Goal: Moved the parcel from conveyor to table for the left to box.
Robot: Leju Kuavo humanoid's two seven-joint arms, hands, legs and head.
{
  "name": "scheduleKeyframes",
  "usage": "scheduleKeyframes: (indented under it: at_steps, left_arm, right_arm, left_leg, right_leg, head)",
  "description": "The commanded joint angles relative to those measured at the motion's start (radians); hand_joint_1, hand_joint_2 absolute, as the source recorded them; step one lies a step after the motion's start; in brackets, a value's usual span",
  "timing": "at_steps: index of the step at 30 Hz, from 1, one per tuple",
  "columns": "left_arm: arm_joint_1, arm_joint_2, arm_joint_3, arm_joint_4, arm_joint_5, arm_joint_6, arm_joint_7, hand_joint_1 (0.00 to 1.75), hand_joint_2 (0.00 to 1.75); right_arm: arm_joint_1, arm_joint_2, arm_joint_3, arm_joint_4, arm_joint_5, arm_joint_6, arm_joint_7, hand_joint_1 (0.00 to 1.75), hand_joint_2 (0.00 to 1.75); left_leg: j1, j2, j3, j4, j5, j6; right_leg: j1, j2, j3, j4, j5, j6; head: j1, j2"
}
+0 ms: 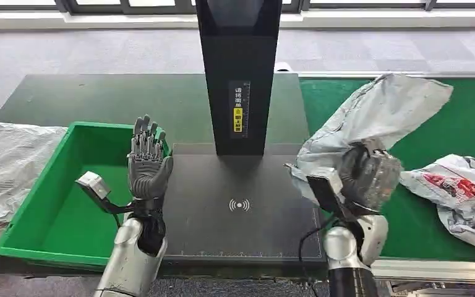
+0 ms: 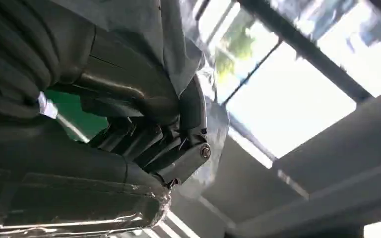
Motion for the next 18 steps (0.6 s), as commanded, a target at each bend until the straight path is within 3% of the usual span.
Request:
scheduleKeyframes:
  at_steps: [1, 3, 10, 15, 18]
  left_arm:
    - [-0.028, -0.011, 0.012, 0.056, 0.007, 0.017, 0.002, 0.0, 1.75]
    - [-0.023, -0.011, 0.006, 0.043, 0.012, 0.033, 0.002, 0.0, 1.75]
    - [0.002, -0.011, 0.007, 0.011, 0.016, 0.035, 0.002, 0.0, 1.75]
    - [0.001, -0.011, 0.009, 0.016, 0.015, 0.031, 0.002, 0.0, 1.75]
    - [-0.006, -0.011, 0.007, 0.023, 0.013, 0.029, 0.002, 0.0, 1.75]
  right_arm:
    - [-0.113, 0.057, 0.191, 0.414, -0.176, 0.013, 0.038, 1.75, 1.75]
    - [-0.159, 0.057, 0.24, 0.532, -0.26, 0.013, 0.017, 1.75, 1.75]
    - [-0.203, 0.057, 0.284, 0.66, -0.381, 0.049, -0.024, 1.75, 1.75]
    - [-0.2, 0.057, 0.276, 0.658, -0.448, 0.105, -0.07, 1.75, 1.75]
    - [-0.203, 0.057, 0.274, 0.656, -0.531, 0.2, -0.108, 1.75, 1.75]
  left_leg:
    - [0.0, 0.002, 0.004, -0.003, 0.0, -0.001]
    - [0.002, 0.003, 0.004, -0.002, -0.001, 0.0]
    - [0.001, 0.001, 0.002, -0.001, 0.0, 0.0]
    - [0.001, 0.0, 0.002, -0.001, 0.0, 0.0]
    - [0.001, 0.0, 0.002, -0.001, 0.0, 0.0]
  right_leg:
    - [0.0, 0.001, 0.004, -0.002, 0.0, 0.0]
    - [0.001, 0.002, 0.005, -0.003, 0.001, 0.0]
    - [0.001, 0.0, 0.004, -0.001, 0.0, 0.0]
    - [0.001, -0.001, 0.004, -0.001, 0.0, 0.0]
    - [0.0, -0.001, 0.003, -0.001, 0.0, 0.0]
  head:
    - [0.0, 0.0]
    - [0.0, 0.0]
    - [0.0, 0.0]
    - [0.0, 0.0]
    - [0.0, 0.0]
